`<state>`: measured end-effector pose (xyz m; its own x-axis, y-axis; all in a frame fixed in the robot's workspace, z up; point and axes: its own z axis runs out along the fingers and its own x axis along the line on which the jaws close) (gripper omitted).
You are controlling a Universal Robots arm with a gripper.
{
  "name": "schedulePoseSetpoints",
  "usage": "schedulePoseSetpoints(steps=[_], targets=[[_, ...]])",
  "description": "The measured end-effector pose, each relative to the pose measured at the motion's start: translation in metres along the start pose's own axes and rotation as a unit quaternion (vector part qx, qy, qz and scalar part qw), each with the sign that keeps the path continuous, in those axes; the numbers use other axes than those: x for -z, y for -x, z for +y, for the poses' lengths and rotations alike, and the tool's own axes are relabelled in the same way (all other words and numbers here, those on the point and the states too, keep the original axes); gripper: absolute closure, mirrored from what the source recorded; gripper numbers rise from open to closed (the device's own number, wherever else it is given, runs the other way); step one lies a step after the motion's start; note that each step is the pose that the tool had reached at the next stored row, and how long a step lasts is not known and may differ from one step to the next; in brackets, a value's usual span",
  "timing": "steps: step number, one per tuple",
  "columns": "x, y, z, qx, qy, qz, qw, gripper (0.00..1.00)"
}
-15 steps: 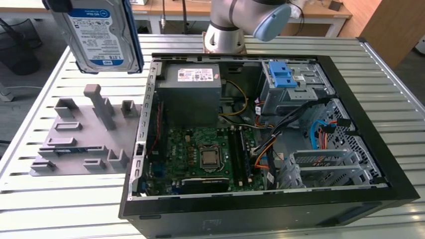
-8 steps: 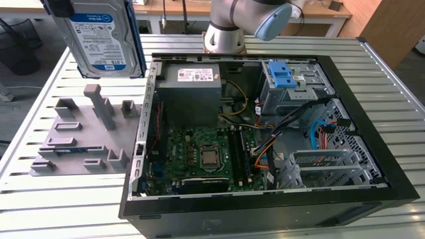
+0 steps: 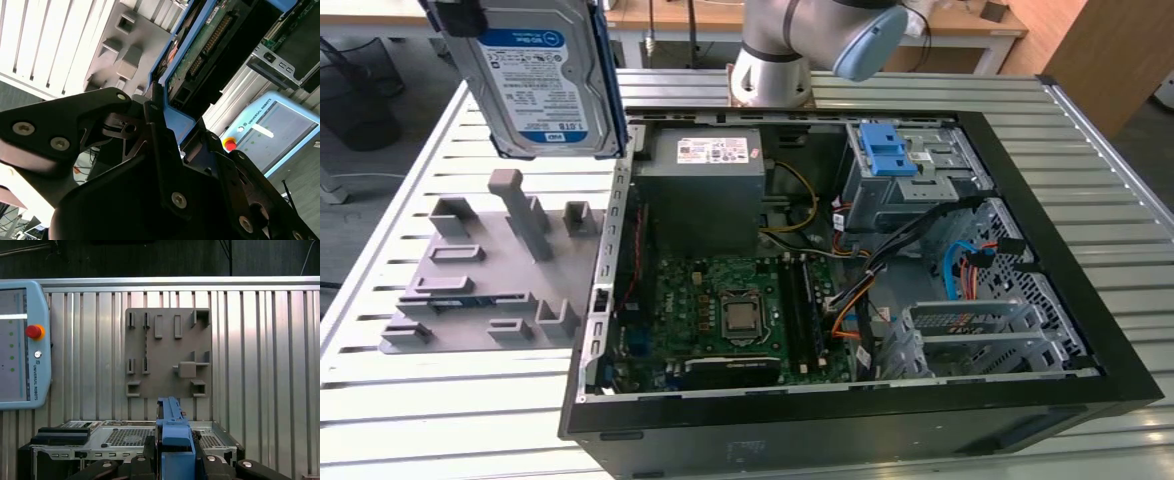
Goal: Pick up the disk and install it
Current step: 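Pick up the disk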
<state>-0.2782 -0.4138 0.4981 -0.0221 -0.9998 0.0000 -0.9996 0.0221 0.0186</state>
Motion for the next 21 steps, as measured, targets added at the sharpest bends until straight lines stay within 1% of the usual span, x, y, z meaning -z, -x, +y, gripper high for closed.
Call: schedulePoseSetpoints(steps=[11, 21], targets=[[0.0, 0.0004, -0.0176, 0.0, 0.0, 0.0, 1.0, 0.64], [0.0002, 0.0007, -0.031, 0.0, 0.0, 0.0, 1.0, 0.64]])
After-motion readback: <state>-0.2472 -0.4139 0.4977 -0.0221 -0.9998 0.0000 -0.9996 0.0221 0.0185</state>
